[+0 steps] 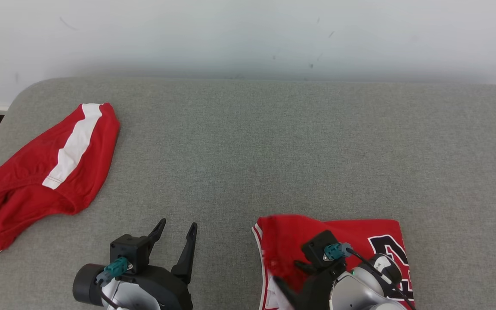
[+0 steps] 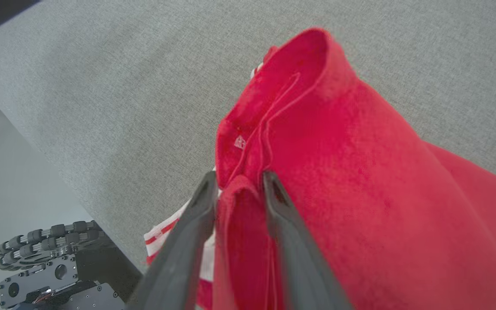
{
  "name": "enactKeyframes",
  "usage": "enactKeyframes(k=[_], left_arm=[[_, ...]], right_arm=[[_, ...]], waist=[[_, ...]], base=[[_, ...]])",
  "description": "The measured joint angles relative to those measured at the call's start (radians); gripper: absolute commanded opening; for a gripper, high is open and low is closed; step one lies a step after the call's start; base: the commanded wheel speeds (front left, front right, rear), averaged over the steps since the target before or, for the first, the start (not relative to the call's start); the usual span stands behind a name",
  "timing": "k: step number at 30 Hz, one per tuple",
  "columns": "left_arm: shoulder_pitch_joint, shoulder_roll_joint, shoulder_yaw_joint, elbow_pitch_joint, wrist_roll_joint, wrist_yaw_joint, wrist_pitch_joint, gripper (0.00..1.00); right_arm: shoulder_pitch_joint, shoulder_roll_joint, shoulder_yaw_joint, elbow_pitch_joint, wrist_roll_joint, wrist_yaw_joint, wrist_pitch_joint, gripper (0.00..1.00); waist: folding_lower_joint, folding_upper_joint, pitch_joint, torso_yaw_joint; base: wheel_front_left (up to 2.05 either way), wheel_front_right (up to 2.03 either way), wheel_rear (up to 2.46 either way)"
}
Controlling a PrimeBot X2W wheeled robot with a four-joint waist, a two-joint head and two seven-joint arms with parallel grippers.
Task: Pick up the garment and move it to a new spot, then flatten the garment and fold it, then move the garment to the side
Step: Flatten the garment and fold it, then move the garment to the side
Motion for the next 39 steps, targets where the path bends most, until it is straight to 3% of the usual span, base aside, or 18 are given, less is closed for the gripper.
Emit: enactKeyframes(k=[14,18,27,39], left_arm=[[0.000,0.009,0.012,-0.001,-0.007,0.008,0.000,1.00],[0.000,0.008,0.011,-0.001,-0.007,0.008,0.000,1.00],[0.002,0.018,0.017,-0.007,-0.007,0.010,0.000,1.00],[0.001,0.026,0.014,-0.023,-0.007,0.013,0.006,1.00]], right_arm=[[0.001,0.006,-0.036,-0.067,0.147,-0.003,-0.042,1.00],[0.002,-0.003,-0.114,-0.128,0.129,-0.043,-0.074,1.00],[0.093,-0.142,-0.307,-0.178,0.048,-0.154,-0.099,1.00],[0.186,-0.140,-0.380,-0.092,0.058,-0.171,-0.116,1.00]], waist=[[0.0000,0.0000,0.003,-0.007],[0.0000,0.0000,0.002,-0.016],[0.0000,0.0000,-0.006,-0.042],[0.0000,0.0000,0.004,-0.047]], base=[[0.00,0.00,0.00],[0.00,0.00,0.00],[0.00,0.00,0.00],[0.00,0.00,0.00]])
